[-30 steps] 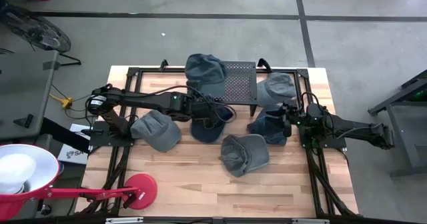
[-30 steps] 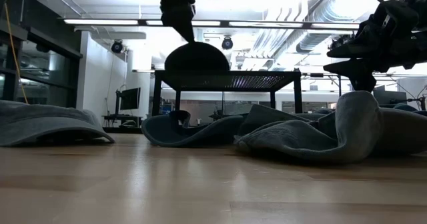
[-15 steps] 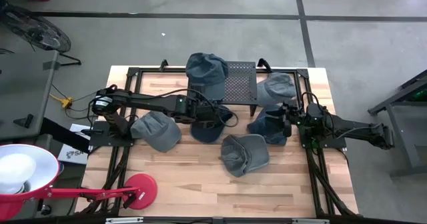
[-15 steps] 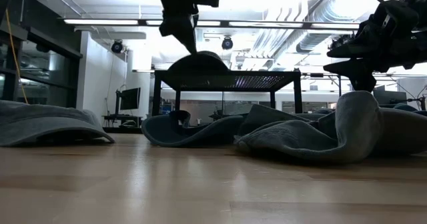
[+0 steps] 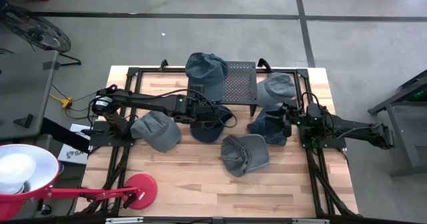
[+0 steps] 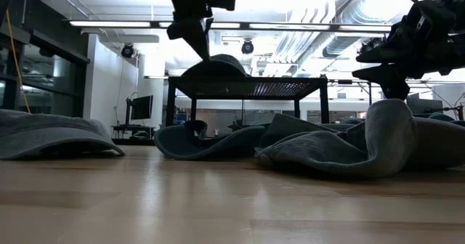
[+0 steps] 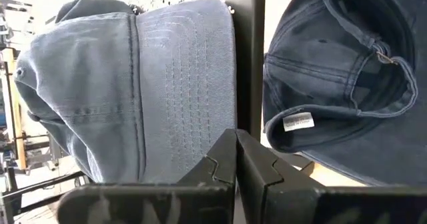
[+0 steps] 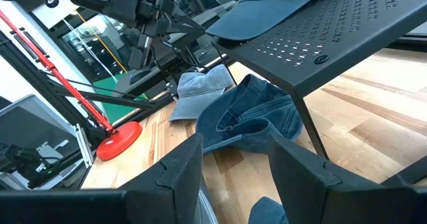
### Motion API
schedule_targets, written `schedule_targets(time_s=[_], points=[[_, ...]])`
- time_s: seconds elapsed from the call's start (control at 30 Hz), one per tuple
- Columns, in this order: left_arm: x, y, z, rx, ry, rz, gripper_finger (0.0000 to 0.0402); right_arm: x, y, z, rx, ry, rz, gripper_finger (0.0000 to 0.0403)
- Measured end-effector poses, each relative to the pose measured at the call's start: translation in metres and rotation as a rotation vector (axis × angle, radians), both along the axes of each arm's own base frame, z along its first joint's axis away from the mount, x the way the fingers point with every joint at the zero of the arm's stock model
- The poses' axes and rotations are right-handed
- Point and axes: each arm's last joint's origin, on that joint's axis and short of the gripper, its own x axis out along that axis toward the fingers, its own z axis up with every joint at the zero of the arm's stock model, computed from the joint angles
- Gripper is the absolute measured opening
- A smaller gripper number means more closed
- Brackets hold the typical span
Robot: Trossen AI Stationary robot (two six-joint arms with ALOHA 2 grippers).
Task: Pick & Place hat
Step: Put the top blue cap on the shelf
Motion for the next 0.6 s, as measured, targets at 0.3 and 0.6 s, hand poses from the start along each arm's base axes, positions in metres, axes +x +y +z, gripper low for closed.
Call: schedule_targets(time_s=[0.3, 0.6], points=[[-0.0006, 0.0000, -0.0002, 0.011, 0.035, -0.031, 0.0000, 0.0000, 0.0000, 0.0000, 0.000, 0.000, 0.000, 0.0162], [-0.0007, 0.0000, -0.0003, 0.010, 0.036, -0.032, 0.0000, 0.0000, 0.0000, 0.0000, 0.000, 0.000, 0.000, 0.0162]])
